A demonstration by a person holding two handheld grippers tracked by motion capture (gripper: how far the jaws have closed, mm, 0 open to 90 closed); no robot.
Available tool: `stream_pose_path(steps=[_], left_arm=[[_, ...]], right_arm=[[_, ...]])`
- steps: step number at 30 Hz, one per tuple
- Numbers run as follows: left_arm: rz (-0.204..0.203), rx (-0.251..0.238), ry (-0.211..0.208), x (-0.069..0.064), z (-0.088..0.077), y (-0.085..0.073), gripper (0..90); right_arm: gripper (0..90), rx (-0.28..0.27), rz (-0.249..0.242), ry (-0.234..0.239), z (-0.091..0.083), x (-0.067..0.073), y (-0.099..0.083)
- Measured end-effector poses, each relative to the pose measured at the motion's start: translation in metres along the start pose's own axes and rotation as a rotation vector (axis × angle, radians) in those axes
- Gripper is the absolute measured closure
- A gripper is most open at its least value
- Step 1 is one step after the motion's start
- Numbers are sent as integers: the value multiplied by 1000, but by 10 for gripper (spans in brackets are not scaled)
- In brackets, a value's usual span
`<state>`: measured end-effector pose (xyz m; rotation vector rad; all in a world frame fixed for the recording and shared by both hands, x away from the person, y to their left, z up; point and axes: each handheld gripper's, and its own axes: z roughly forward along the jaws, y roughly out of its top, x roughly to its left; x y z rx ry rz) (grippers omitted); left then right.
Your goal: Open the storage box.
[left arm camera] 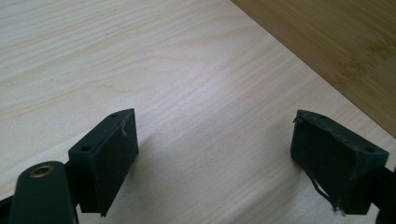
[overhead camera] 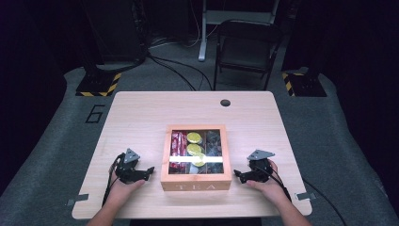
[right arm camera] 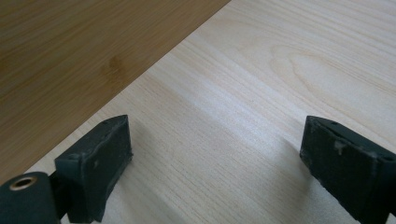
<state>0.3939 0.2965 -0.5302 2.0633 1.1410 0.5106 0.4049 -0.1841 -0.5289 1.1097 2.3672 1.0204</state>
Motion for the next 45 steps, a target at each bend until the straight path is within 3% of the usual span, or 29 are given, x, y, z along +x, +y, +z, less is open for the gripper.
stream_pose_path(steps=[15, 21, 22, 25, 28, 34, 40, 45], left_arm=[[0, -2, 1, 0, 0, 0, 150], [-2, -4, 2, 0, 0, 0, 151], [-2, -5, 2, 0, 0, 0, 152], [-1, 2, -3, 1, 0, 0, 152], [7, 7, -8, 1, 0, 1, 152], [9, 3, -10, 2, 1, 1, 151], [16, 3, -12, 3, 2, 2, 150], [26, 3, -11, 4, 3, 3, 150]], right_arm=[[94, 4, 5, -1, -2, 0, -1], [197, 2, 13, -12, -4, 0, 0], [232, 10, -5, -11, -5, -1, 1], [390, 39, 2, 5, -10, 0, 3], [486, 63, 27, 21, -14, -1, 5], [556, 23, 96, 16, -29, -5, 10], [616, -2, 74, 25, -42, 0, 13], [635, -26, 50, 59, -51, 9, 16]])
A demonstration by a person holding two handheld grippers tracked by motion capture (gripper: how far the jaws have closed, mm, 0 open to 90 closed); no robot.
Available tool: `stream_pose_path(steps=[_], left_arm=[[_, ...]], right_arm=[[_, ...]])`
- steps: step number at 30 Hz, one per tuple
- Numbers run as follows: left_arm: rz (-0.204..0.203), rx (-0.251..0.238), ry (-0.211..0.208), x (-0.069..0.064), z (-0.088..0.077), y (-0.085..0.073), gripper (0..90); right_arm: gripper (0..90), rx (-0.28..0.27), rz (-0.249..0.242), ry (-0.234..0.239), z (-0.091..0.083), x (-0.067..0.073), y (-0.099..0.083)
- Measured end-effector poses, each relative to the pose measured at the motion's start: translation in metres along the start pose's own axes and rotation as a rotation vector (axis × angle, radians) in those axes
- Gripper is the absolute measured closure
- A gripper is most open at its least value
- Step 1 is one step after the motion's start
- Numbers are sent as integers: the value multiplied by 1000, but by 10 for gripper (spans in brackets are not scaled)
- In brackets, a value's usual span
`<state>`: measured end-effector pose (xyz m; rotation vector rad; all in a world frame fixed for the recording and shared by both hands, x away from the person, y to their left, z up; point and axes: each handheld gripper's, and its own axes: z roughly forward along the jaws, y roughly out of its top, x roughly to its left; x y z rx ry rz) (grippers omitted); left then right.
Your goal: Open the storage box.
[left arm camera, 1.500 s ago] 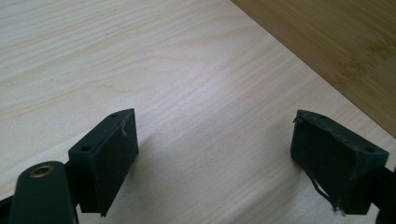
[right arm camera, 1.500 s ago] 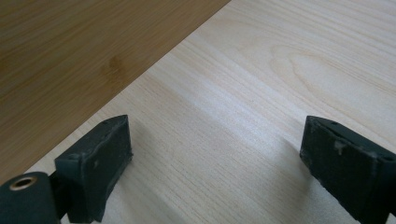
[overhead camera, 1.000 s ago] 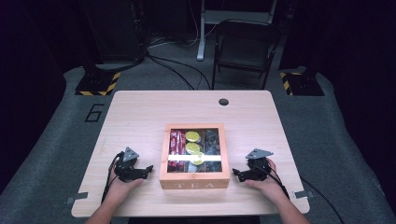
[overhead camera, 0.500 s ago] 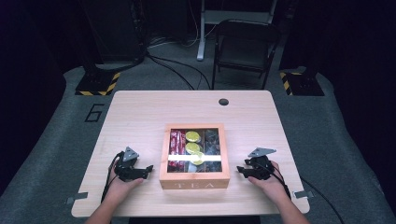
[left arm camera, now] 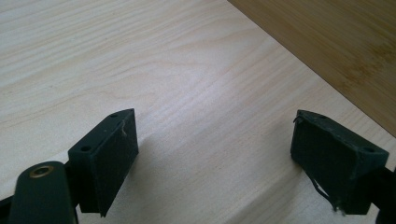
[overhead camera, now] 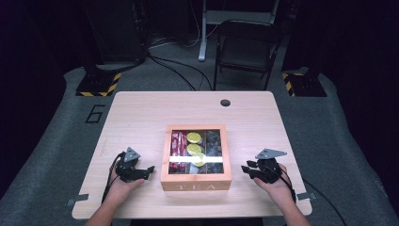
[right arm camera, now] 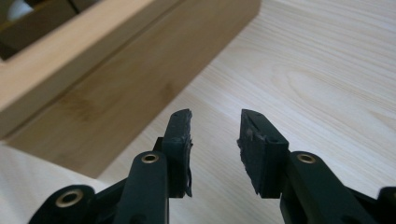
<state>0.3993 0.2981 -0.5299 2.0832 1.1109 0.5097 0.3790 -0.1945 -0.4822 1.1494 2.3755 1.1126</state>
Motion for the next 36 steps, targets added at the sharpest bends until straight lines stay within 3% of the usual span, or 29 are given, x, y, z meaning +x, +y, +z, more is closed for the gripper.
stream_pose_path(steps=[8, 12, 15, 18, 21, 30, 36], left_arm=[[-1, 1, 1, 0, 0, 0, 150], [-2, 1, 3, 0, 0, 0, 150], [-4, 1, 3, 0, 0, 0, 150], [-2, 1, 3, 0, 0, 0, 150], [-8, 1, 4, -1, 0, 0, 150], [-9, 1, 4, -1, 0, 0, 150], [-10, 1, 4, -1, 0, 0, 150]], right_arm=[[595, -31, -24, 74, -6, 18, 5], [588, -26, -12, 62, -14, 27, 10], [590, -16, -52, 41, -24, 34, 17], [586, -47, -55, 41, -32, 40, 22], [575, -78, -26, 44, -38, 47, 24], [702, -93, -106, 78, -38, 63, 13], [776, -52, -106, 100, -30, 63, 1]])
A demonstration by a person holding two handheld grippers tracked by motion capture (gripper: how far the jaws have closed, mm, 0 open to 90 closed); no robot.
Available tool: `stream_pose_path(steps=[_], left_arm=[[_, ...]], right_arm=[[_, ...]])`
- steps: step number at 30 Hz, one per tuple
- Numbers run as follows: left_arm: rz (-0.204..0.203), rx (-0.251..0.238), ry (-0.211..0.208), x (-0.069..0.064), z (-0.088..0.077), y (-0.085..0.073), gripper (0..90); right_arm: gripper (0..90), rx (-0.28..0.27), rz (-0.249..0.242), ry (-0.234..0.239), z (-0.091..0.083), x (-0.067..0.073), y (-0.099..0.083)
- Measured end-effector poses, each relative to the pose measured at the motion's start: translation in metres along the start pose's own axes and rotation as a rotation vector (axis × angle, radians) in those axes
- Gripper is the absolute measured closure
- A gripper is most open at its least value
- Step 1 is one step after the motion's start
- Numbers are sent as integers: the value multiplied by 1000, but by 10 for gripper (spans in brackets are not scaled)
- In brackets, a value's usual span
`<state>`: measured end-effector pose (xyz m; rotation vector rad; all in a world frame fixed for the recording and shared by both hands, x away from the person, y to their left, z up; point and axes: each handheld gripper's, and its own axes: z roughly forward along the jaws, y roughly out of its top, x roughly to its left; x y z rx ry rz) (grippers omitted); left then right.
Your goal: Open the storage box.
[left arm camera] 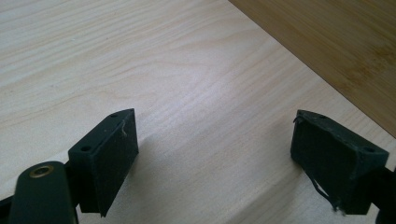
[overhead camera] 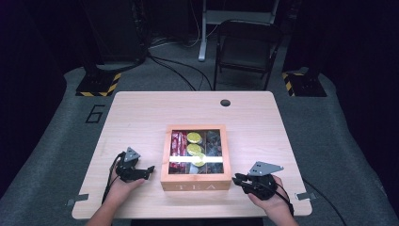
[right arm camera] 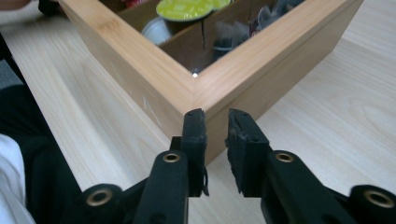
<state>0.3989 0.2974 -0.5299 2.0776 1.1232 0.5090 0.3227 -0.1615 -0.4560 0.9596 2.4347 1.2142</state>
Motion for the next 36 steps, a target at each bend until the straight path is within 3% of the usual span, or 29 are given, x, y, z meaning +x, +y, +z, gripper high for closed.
stream_pose_path(steps=[2, 9, 25, 36], left_arm=[[0, 0, 0, 0, 0, 0, 150], [0, 0, 0, 0, 0, 0, 150], [6, 0, 0, 0, 0, 0, 150], [3, -3, 3, 0, 0, 0, 150]], right_arm=[[809, 5, -18, -8, 0, -1, -3], [881, 15, 9, 67, -1, -3, -7], [893, 49, -10, 72, 9, 1, -9], [880, 36, -4, 67, 10, 3, -8]])
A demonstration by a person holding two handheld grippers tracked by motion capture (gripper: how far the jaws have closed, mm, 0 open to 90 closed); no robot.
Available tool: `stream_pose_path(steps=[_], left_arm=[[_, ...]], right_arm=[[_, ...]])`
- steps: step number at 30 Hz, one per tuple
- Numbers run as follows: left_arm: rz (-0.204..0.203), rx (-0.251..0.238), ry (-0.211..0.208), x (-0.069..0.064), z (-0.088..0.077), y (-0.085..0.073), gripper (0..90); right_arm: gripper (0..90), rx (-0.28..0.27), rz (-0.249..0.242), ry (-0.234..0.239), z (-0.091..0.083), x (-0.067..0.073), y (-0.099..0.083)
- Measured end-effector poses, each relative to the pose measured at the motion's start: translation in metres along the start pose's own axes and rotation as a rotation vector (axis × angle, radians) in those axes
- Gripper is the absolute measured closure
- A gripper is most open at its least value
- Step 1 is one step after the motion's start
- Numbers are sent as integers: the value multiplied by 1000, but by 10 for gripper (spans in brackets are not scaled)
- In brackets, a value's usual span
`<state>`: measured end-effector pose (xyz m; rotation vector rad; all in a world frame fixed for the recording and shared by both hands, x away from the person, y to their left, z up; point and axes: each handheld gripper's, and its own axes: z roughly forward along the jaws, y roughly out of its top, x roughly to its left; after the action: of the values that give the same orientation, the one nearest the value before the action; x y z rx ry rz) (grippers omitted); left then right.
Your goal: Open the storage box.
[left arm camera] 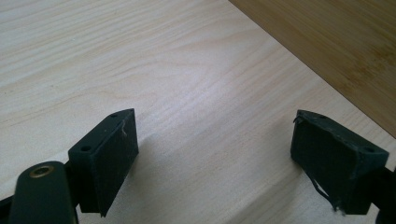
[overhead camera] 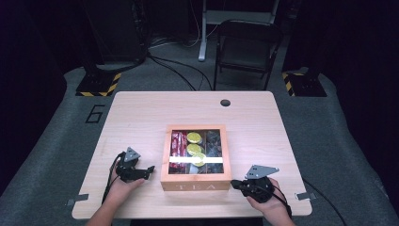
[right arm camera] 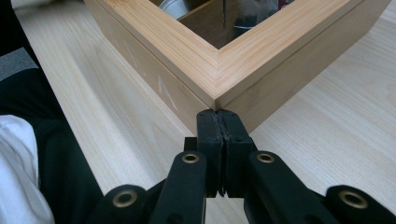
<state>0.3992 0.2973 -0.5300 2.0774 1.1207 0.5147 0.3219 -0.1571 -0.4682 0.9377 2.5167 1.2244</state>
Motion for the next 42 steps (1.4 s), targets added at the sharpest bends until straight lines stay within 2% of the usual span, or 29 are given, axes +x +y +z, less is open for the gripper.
stream_pose_path(steps=[3, 6, 10, 13, 15, 17, 24, 28, 32, 36, 39, 41, 42], left_arm=[[-7, -3, 0, 0, 0, 0, 150], [-4, 0, 1, 0, 0, 0, 152], [-29, 9, 8, -3, -1, 1, 165], [-26, 29, 6, -4, -5, 3, 254], [-34, 35, -6, -4, -6, 4, 313], [-53, 38, -16, -5, -9, 6, 334], [-128, -8, -42, -8, -28, 10, 389], [-150, -36, -52, -11, -40, 12, 428], [-139, -51, -66, -17, -51, 15, 450], [-94, -62, -77, -25, -65, 20, 453], [-87, -83, -77, -30, -77, 24, 453], [-83, -90, -91, -33, -82, 25, 472], [-79, -96, -103, -36, -85, 26, 487]], right_arm=[[881, 3, -10, -9, 0, 1, 1], [879, -7, 6, -16, 0, 2, 2], [874, -2, 10, -4, 0, 1, 4], [873, -6, 18, -2, 0, 1, 8], [872, -19, 23, -3, 0, 1, 10], [872, -14, 32, 6, -1, 0, 12], [872, -22, 46, 14, 1, 0, 18], [872, -27, 38, 22, 2, -2, 21], [873, -35, 48, 34, 2, -2, 24], [873, -48, 53, 40, 3, -3, 26], [873, -50, 59, 45, 3, -4, 28], [873, -53, 46, 48, 4, -5, 29], [872, -51, 58, 44, 4, -4, 29]])
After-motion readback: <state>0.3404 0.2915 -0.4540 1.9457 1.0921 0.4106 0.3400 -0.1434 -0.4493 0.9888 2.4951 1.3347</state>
